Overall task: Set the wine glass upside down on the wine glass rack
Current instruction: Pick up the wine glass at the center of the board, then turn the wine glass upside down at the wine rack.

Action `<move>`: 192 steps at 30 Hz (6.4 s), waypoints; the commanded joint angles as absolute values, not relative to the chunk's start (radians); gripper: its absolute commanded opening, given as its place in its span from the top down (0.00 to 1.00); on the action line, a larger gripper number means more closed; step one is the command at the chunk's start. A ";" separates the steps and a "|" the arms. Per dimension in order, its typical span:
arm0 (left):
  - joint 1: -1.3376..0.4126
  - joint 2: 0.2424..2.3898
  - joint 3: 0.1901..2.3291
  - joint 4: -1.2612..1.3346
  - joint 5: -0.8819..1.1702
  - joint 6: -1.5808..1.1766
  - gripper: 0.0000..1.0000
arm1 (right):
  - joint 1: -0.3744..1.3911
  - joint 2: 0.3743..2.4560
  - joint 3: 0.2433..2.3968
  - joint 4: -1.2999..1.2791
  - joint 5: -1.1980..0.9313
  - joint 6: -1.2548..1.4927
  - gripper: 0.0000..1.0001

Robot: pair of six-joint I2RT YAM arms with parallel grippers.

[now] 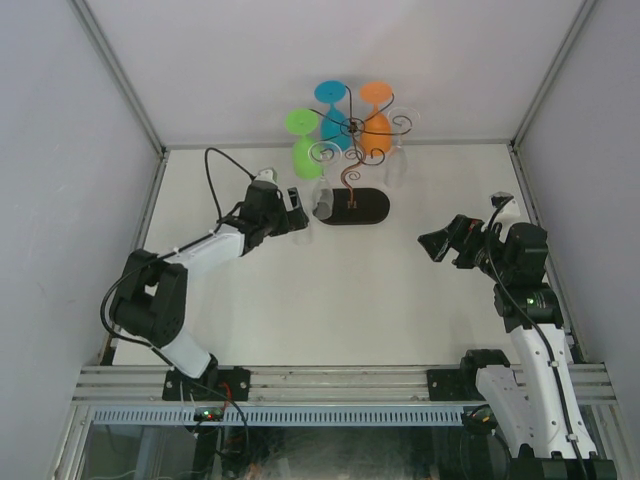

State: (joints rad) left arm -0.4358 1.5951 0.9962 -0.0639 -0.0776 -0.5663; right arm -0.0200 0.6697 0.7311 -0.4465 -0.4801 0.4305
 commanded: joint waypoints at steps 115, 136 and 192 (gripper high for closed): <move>-1.028 0.603 0.408 -0.129 -0.289 -0.667 0.46 | 1.085 0.710 0.428 0.163 0.345 0.853 0.06; -1.207 0.675 0.472 0.031 -0.243 -0.624 0.45 | 1.156 0.870 0.459 0.317 0.450 0.879 0.31; -1.273 0.726 0.978 -0.497 -0.501 0.119 0.09 | 1.034 0.707 0.607 -0.082 0.096 0.294 1.00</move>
